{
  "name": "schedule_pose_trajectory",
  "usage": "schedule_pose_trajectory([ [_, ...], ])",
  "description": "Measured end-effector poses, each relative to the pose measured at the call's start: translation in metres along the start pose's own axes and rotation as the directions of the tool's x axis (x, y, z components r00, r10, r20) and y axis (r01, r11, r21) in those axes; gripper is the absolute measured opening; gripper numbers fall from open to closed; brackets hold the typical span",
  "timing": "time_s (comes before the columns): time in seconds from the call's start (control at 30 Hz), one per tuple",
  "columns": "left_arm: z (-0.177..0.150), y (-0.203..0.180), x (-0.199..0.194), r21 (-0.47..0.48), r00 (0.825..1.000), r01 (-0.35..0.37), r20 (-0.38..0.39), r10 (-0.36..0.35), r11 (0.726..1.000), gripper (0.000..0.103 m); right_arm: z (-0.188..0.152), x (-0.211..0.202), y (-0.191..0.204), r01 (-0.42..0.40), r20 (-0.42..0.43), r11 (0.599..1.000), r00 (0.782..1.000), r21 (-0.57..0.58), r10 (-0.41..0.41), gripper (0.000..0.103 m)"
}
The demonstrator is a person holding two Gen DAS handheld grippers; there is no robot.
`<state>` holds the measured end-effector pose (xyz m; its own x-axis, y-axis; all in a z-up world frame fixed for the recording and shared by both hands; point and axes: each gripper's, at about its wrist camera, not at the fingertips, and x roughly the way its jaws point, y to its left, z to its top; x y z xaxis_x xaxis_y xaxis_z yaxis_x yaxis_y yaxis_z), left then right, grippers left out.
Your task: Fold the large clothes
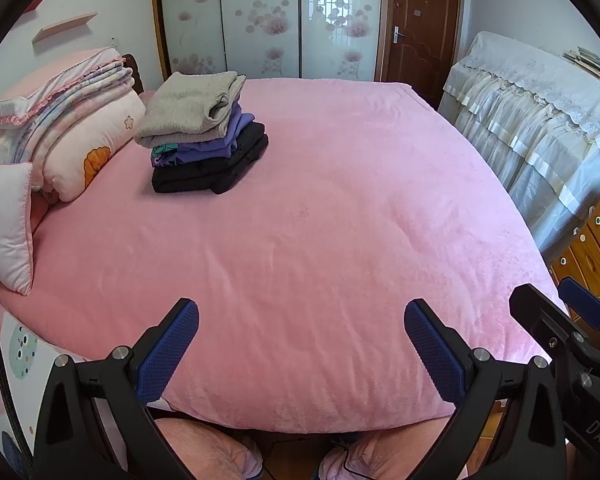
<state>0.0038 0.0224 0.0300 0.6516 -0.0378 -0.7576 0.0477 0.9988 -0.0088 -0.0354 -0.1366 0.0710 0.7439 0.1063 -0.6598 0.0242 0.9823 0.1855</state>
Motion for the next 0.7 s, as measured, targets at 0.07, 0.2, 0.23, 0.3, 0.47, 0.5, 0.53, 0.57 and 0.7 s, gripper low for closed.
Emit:
schedule_pose_trajectory([
  [0.07, 0.001, -0.001, 0.002, 0.003, 1.000, -0.006, -0.002, 0.006, 1.000, 0.102, 0.000, 0.002, -0.002, 0.003, -0.002, 1.000, 1.000, 0.001, -0.003, 0.084],
  [0.2, 0.001, -0.004, 0.005, 0.003, 1.000, -0.007, -0.003, 0.007, 1.000, 0.102, 0.001, 0.006, -0.004, 0.011, -0.003, 1.000, 1.000, 0.002, -0.011, 0.084],
  [0.23, 0.002, -0.004, 0.005, 0.002, 1.000, -0.007, -0.004, 0.007, 1.000, 0.102, 0.002, 0.008, -0.004, 0.012, -0.004, 1.000, 1.000, 0.003, -0.012, 0.084],
  [0.3, 0.002, -0.004, 0.005, 0.004, 1.000, -0.008, -0.004, 0.008, 1.000, 0.102, 0.002, 0.011, -0.006, 0.015, -0.007, 1.000, 1.000, 0.002, -0.015, 0.084],
  [0.47, 0.004, -0.003, 0.013, -0.002, 1.000, -0.011, -0.014, 0.011, 1.000, 0.102, 0.003, 0.020, -0.009, 0.019, -0.018, 1.000, 1.000, 0.003, -0.019, 0.084],
  [0.5, 0.005, -0.003, 0.014, -0.002, 1.000, -0.013, -0.013, 0.013, 1.000, 0.102, 0.003, 0.022, -0.011, 0.018, -0.021, 1.000, 1.000, 0.004, -0.018, 0.084],
  [0.53, 0.006, -0.003, 0.015, -0.003, 1.000, -0.014, -0.013, 0.014, 1.000, 0.102, 0.004, 0.023, -0.011, 0.016, -0.021, 1.000, 1.000, 0.004, -0.016, 0.084],
  [0.57, 0.007, -0.003, 0.016, -0.004, 1.000, -0.015, -0.013, 0.014, 1.000, 0.102, 0.004, 0.023, -0.011, 0.017, -0.020, 1.000, 1.000, 0.004, -0.017, 0.084],
  [0.7, 0.009, -0.002, 0.019, -0.007, 1.000, -0.014, -0.010, 0.014, 1.000, 0.102, 0.005, 0.024, -0.011, 0.018, -0.017, 1.000, 1.000, 0.003, -0.018, 0.084],
])
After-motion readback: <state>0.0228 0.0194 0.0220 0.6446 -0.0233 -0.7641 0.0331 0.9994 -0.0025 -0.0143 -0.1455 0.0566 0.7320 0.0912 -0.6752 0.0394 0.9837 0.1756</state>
